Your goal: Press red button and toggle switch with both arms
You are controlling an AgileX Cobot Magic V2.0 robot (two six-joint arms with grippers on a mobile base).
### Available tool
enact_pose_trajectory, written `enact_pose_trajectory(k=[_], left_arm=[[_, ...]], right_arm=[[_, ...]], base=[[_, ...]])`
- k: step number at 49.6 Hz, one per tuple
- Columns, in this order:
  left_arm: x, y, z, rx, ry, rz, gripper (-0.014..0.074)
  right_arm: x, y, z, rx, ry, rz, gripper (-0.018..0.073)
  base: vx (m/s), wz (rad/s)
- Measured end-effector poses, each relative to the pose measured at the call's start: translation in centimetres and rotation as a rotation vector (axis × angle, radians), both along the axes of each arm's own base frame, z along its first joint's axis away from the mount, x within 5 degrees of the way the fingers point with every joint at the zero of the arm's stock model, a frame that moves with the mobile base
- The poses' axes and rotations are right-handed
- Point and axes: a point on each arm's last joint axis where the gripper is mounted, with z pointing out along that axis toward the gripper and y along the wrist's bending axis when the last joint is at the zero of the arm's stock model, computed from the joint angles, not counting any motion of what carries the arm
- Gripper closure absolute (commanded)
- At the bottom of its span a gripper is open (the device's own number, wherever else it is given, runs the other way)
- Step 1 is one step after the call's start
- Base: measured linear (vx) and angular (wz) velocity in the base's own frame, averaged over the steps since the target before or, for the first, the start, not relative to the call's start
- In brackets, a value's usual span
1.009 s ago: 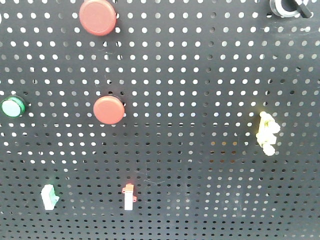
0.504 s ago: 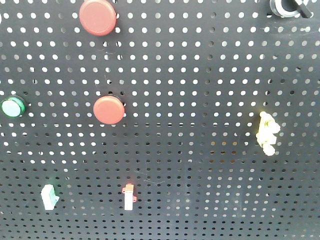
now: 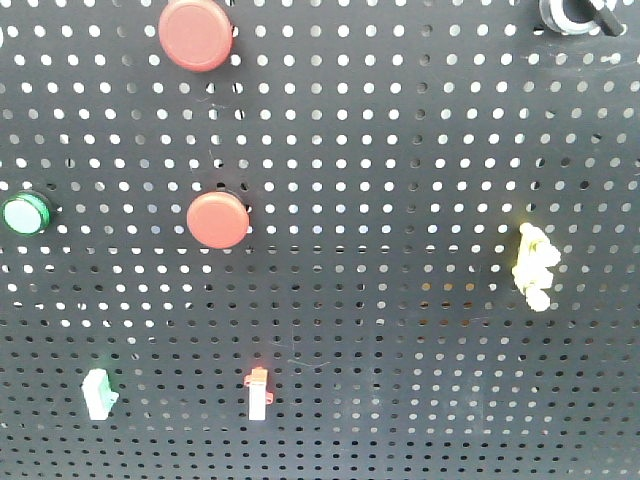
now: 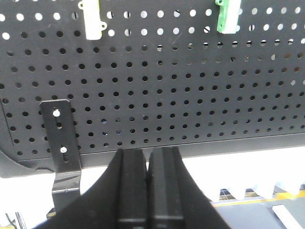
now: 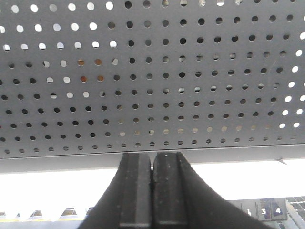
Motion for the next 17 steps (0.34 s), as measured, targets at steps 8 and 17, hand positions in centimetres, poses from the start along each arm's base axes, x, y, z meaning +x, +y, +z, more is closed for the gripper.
enact_pose_trajectory(k=[8, 17], left_arm=[[0.00, 0.00, 0.00, 0.000, 0.000, 0.000, 0.0594], [0.00, 0.00, 0.00, 0.000, 0.000, 0.000, 0.0594]], right_arm=[[0.00, 0.00, 0.00, 0.000, 0.000, 0.000, 0.0562], [0.00, 0.00, 0.00, 0.000, 0.000, 0.000, 0.0562]], base=[[0.00, 0.00], [0.00, 0.00]])
